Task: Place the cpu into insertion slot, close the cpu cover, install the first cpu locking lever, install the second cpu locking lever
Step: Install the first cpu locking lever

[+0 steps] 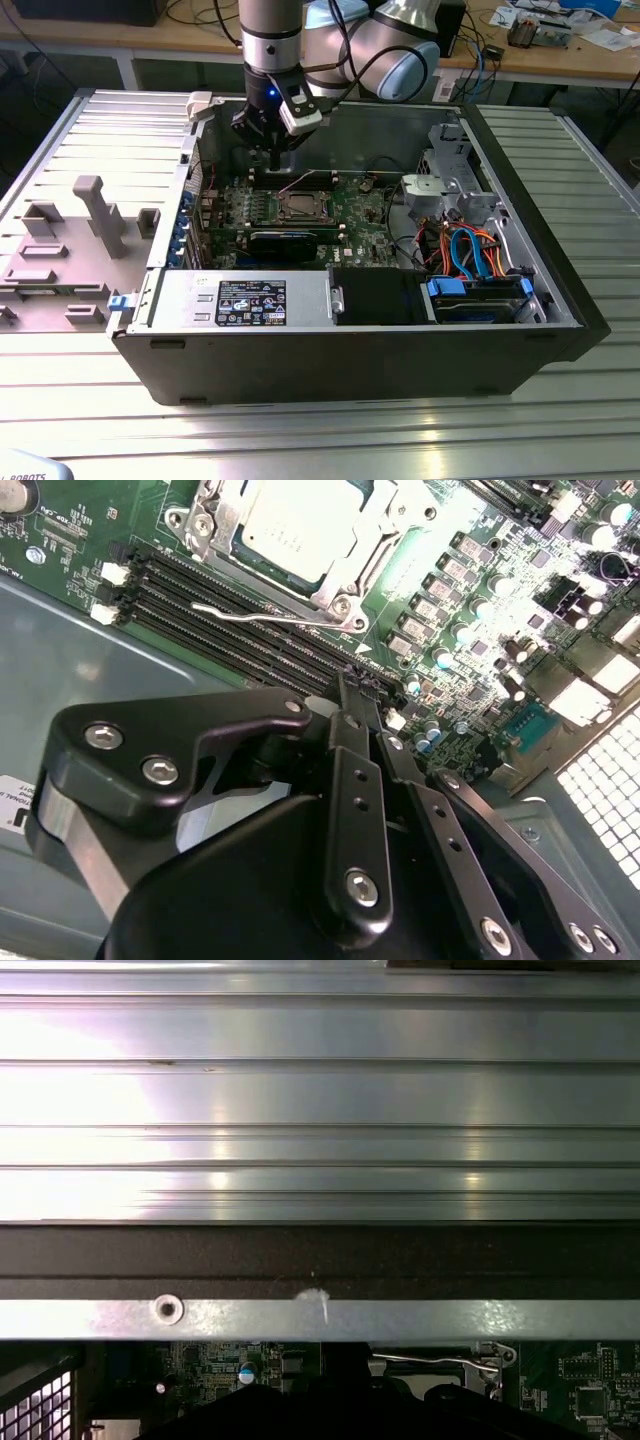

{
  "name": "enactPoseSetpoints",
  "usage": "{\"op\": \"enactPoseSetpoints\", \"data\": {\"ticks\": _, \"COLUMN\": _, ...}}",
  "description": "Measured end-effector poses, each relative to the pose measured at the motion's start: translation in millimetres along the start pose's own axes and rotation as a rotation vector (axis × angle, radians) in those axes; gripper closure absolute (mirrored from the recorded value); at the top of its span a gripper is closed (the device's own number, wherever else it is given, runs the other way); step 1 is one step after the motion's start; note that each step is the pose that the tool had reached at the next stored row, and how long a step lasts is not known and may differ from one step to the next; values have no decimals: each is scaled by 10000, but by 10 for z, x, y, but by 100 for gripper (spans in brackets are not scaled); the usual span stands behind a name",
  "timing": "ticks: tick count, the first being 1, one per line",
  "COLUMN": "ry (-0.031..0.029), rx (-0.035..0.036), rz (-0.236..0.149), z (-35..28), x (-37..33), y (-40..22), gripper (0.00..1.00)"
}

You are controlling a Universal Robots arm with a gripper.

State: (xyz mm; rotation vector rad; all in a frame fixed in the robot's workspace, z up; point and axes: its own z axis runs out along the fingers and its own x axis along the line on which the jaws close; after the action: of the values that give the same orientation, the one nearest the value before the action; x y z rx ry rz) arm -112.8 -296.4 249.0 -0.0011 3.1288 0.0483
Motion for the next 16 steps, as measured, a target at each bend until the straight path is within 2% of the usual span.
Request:
{"op": "enactPoseSetpoints", "data": {"ticks": 3, "ry": 1, "rx": 2, "rz": -25, "z": 1, "x": 0, "y": 0, "gripper": 89}}
{"op": "enactPoseSetpoints", "data": {"ticks": 10, "ry": 14, "rx": 18, "rz": -456, "z": 40, "x": 1, "y": 0, "gripper": 89}}
{"op": "enactPoseSetpoints", "data": {"ticks": 16, "ry": 14, "rx": 17, "rz": -468, "z": 90, "x": 0, "y": -2, "gripper": 89}}
